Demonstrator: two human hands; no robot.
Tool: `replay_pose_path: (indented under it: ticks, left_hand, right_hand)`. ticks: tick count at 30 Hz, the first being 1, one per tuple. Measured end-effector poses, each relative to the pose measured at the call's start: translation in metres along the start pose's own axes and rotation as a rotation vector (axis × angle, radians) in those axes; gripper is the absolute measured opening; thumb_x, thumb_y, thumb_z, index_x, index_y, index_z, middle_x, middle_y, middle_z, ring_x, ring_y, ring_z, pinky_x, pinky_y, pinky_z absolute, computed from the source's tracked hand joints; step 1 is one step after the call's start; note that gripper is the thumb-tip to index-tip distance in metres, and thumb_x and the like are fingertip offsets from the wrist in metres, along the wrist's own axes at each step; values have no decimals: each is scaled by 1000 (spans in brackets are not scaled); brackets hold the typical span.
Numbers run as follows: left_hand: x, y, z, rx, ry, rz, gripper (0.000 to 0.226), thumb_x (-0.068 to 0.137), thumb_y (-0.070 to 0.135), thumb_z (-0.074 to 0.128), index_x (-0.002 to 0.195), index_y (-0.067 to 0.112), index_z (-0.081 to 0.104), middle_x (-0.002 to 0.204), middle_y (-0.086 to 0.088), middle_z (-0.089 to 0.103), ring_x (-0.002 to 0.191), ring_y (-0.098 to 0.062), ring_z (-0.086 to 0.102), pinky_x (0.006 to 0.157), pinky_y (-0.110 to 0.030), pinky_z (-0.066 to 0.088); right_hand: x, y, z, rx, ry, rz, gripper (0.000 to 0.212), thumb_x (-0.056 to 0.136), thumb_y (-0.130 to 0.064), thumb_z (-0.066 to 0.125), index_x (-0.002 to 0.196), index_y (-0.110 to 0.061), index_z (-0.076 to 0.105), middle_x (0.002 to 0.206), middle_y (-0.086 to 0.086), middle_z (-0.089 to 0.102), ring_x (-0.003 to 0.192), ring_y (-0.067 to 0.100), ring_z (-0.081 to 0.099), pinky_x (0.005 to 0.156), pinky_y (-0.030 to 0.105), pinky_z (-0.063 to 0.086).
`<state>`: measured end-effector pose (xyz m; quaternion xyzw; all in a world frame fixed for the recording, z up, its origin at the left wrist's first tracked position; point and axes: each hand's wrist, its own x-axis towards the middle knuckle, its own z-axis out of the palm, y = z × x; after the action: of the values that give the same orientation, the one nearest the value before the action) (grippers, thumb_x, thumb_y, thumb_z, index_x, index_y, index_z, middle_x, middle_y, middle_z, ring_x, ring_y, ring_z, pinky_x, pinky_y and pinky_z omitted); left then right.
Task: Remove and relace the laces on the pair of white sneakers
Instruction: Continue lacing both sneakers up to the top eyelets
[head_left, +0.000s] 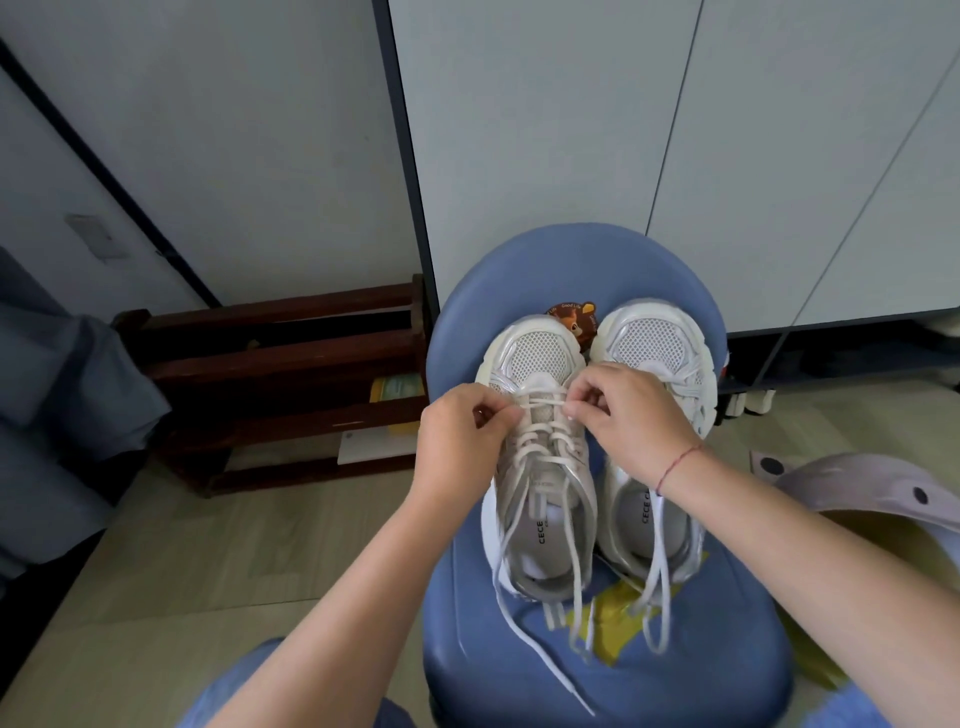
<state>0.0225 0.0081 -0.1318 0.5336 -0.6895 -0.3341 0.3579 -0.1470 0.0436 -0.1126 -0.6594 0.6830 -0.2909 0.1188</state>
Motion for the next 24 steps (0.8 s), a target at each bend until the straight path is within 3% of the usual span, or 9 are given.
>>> replay_pose_path:
  ticks: [5,8,13,18,21,24]
  left_hand:
    - [1,1,0,-60,-41,-5,14,86,19,75,77,21,65,69,9,62,55,3,52,56,-9,38]
    - [-1,3,-1,-70,-91,137,22,84,16,77,80,25,58,78,9,55,61,-1,47,61,-11,40]
    - [0,3,0,77,-203,272,20,82,25,79,102,24,75,81,8,53,71,-4,50,70,-20,44]
    - [1,2,3,162,-225,295,7,84,22,77,90,19,77,82,5,55,71,-4,50,68,-21,41]
    - [-1,2,2,44,-225,218,5,85,17,76,82,19,74,77,10,58,66,-1,53,67,-17,45]
    - [1,-6,-4,-247,-301,-12,12,90,14,71,80,21,69,70,4,64,65,-10,56,73,-32,51]
  right_hand:
    - [-3,1,-1,73,46,18,12,82,-18,71,74,-19,63,69,-14,56,62,1,49,61,16,43]
    - [-8,1,-2,118,1,-19,10,79,-20,74,76,-19,65,70,-10,60,64,5,54,62,22,45]
    - [-8,0,-7,85,-117,-49,12,79,-24,75,91,-20,74,77,-12,55,68,2,50,62,11,38]
    - [-6,-4,-7,49,-134,-16,14,79,-22,76,92,-19,75,75,-16,52,66,0,48,64,12,39]
    - [-7,-7,-7,19,-142,-13,16,80,-24,74,95,-19,74,76,-13,51,66,2,47,69,22,44]
    - [-9,-8,-7,41,-157,-11,13,83,-22,71,96,-22,71,75,-8,53,65,5,46,66,23,43]
